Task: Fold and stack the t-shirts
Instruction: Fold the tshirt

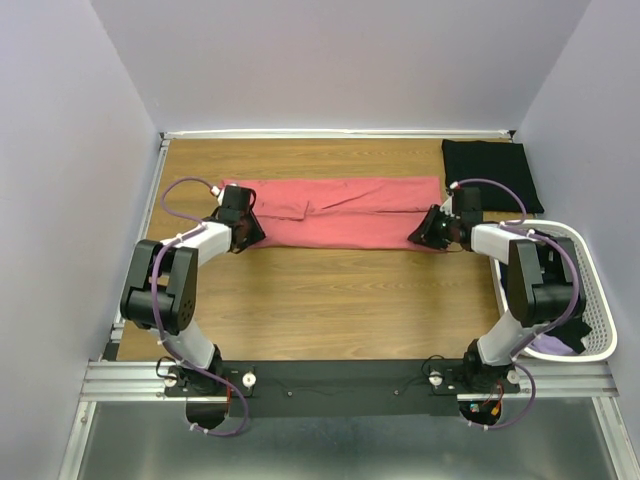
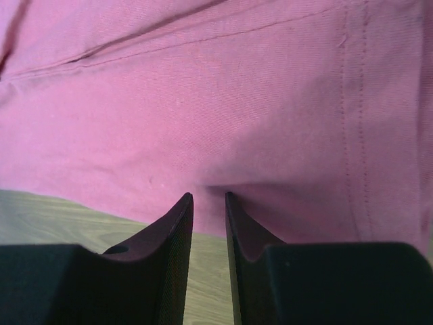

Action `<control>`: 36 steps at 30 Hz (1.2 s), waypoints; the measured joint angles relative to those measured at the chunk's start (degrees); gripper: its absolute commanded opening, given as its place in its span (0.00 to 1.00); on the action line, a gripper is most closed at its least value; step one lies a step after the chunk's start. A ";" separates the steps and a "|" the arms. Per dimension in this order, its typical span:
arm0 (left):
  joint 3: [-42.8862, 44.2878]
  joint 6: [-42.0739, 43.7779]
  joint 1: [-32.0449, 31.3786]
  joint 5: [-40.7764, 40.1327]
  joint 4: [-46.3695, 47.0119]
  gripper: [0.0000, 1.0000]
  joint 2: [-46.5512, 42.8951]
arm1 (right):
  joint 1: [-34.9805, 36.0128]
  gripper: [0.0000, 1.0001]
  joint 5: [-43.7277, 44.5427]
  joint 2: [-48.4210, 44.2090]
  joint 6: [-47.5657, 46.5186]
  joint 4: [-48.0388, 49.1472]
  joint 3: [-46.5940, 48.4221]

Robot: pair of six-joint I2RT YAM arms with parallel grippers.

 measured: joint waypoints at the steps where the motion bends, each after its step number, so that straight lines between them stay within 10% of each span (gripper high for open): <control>1: -0.11 -0.04 0.00 -0.11 -0.20 0.46 -0.26 | -0.04 0.33 0.24 -0.20 -0.44 -0.15 0.00; 14: 6.08 -0.15 -4.72 -6.32 -7.34 0.43 -7.15 | 2.71 0.33 8.48 -3.26 -6.64 -7.41 5.25; 36: 16.68 2.45 -7.21 -16.04 -12.22 0.39 11.80 | 20.00 0.34 28.04 7.28 -10.91 -23.87 16.52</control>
